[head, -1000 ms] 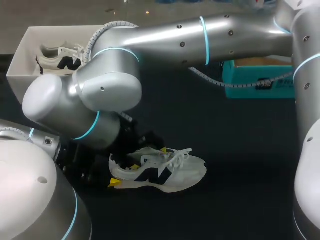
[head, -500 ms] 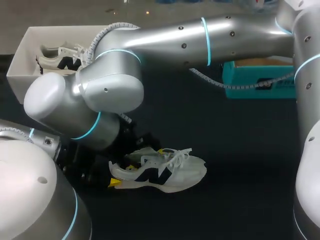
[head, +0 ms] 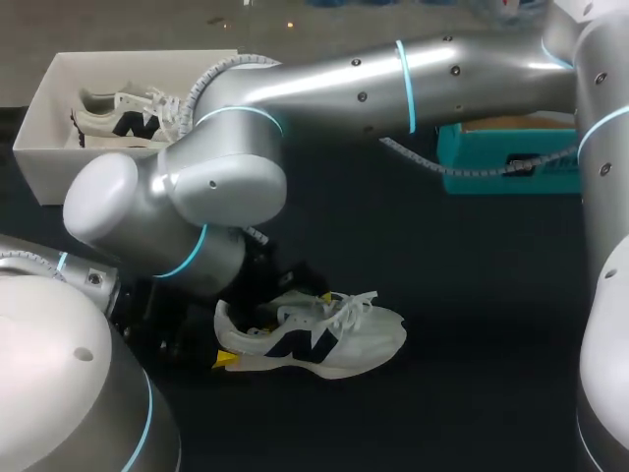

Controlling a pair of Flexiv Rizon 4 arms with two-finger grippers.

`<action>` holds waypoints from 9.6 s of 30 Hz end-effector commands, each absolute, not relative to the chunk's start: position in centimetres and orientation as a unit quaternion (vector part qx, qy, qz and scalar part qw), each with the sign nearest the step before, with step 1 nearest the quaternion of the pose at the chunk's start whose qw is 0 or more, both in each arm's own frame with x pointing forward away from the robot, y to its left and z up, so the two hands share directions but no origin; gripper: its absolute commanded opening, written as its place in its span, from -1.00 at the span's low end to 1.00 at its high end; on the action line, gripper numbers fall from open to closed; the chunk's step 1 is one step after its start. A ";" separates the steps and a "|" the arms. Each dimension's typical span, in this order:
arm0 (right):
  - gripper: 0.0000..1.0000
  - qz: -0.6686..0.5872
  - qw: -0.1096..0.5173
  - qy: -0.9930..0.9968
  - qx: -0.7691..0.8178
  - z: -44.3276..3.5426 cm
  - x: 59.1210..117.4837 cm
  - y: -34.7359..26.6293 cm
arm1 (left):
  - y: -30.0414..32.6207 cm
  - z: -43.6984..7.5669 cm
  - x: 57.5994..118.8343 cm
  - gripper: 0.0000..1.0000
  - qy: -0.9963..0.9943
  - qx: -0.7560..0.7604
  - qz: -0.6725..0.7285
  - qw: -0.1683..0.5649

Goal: Take the shoe out of the shoebox, open the shoe tongue, remove and reinsert the insole, then place the shoe into the shoebox

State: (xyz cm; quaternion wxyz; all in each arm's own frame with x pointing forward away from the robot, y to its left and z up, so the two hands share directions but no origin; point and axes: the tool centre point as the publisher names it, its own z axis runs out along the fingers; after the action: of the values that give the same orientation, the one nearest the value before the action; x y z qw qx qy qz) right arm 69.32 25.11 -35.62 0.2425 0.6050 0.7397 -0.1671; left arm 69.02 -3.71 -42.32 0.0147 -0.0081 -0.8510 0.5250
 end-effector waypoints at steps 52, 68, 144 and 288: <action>-1.00 0.000 0.171 0.415 0.894 -33.2 69.6 20.9 | -3.7 -42.3 69.1 -1.00 -0.852 -0.008 0.524 0.015; -1.00 0.000 0.171 0.415 0.894 -33.2 69.6 20.9 | -3.7 -42.3 69.1 -1.00 -0.852 -0.008 0.524 0.015; 1.00 0.104 0.020 0.296 0.949 -29.5 70.3 12.5 | -3.7 -42.3 69.1 -1.00 -0.852 -0.008 0.524 0.015; -1.00 0.009 0.016 0.994 0.110 -36.6 69.3 26.4 | -3.7 -42.3 69.1 -1.00 -0.852 -0.008 0.524 0.015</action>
State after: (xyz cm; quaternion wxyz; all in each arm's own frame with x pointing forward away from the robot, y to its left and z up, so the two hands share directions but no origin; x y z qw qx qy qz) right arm 68.54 25.80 -36.26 0.0296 0.1190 0.9923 0.0181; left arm 69.12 -3.81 -42.30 0.0152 -0.0081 -0.8514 0.5243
